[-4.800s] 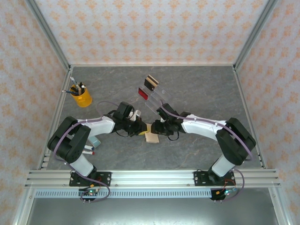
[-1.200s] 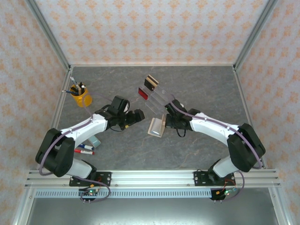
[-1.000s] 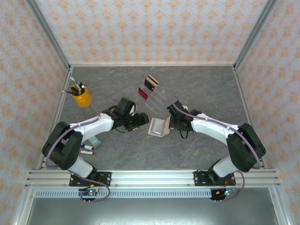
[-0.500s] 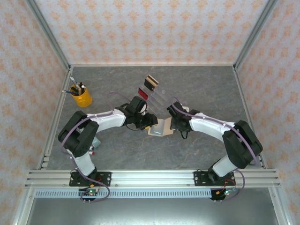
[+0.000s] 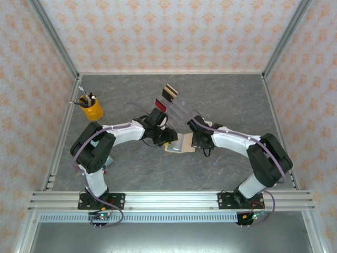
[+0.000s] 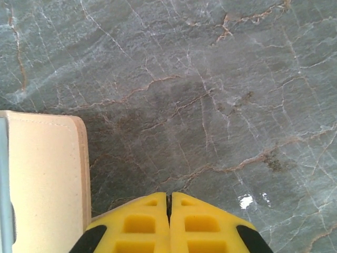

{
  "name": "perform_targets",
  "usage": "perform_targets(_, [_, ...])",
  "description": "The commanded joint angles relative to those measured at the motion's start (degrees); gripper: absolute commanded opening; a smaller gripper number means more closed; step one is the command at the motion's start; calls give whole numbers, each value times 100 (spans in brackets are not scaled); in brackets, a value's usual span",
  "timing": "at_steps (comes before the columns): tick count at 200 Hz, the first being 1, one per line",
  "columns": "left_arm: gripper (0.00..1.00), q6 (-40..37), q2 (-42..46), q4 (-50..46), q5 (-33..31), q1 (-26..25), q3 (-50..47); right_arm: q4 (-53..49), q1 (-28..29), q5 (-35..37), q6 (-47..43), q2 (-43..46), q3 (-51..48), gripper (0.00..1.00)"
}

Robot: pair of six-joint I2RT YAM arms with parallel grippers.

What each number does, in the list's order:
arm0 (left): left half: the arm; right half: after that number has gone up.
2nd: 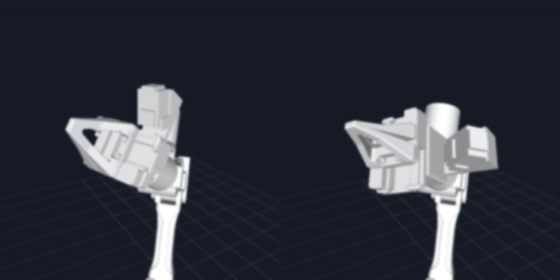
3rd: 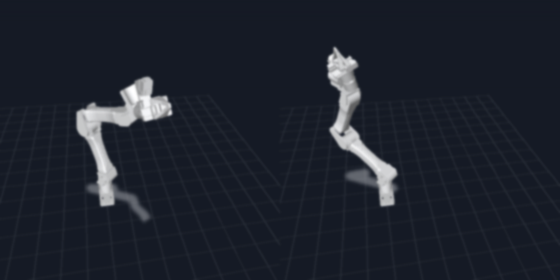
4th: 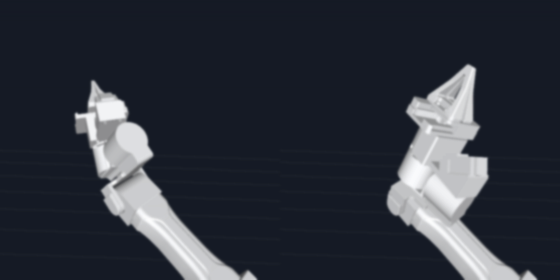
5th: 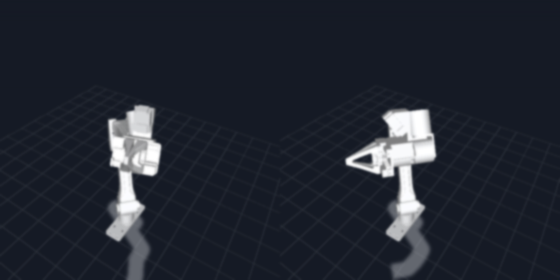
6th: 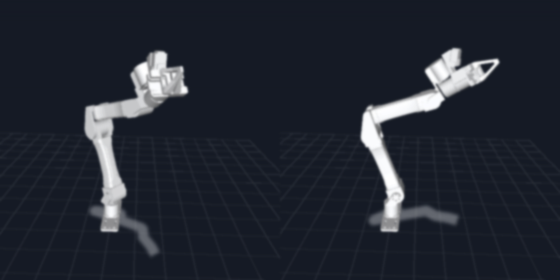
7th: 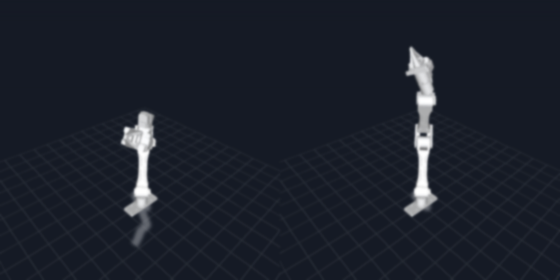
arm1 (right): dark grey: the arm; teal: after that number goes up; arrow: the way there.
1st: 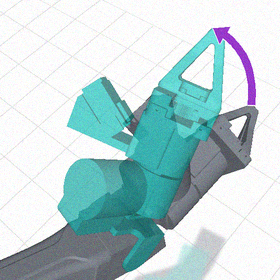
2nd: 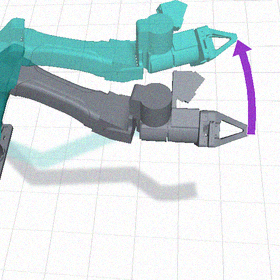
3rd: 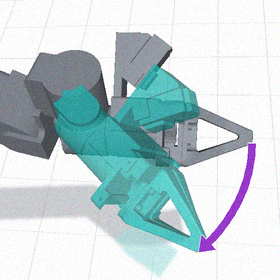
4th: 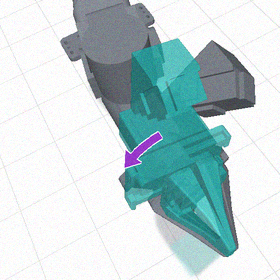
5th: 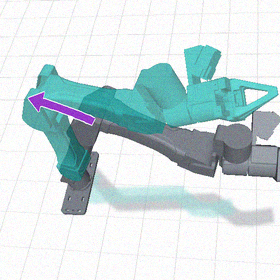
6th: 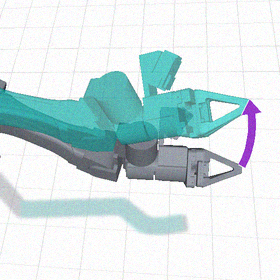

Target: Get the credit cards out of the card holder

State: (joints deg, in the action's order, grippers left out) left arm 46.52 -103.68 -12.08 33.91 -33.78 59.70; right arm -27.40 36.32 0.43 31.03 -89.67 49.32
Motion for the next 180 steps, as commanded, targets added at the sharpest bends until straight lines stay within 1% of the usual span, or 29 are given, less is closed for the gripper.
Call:
perform_targets(1, [46,-266,-82,-637,-419,-57,94,-2,-26,72,18,-62,-72,6])
perform_targets(37, [46,-352,68,-780,-477,-65,116,7,-19,56,18,-114,-67,6])
perform_targets(63, [45,-570,236,-1227,-905,-67,278,14,-24,54,5,-132,-71,6])
perform_targets(73, [44,-630,269,-1297,-970,-67,299,15,-15,54,-17,-135,-72,6])
perform_targets(104, [43,-602,128,-1180,-830,-85,296,17,-22,37,-54,-164,-54,6])
perform_targets(126, [38,-535,33,-1001,-632,-109,285,32,-18,16,-61,-168,-61,5])
perform_targets(142, [35,-537,32,-984,-613,-129,315,40,-20,-16,-60,-180,-69,5])
perform_targets(180, [34,-609,163,-1043,-669,-138,365,76,-19,-49,-60,-205,-74,6])
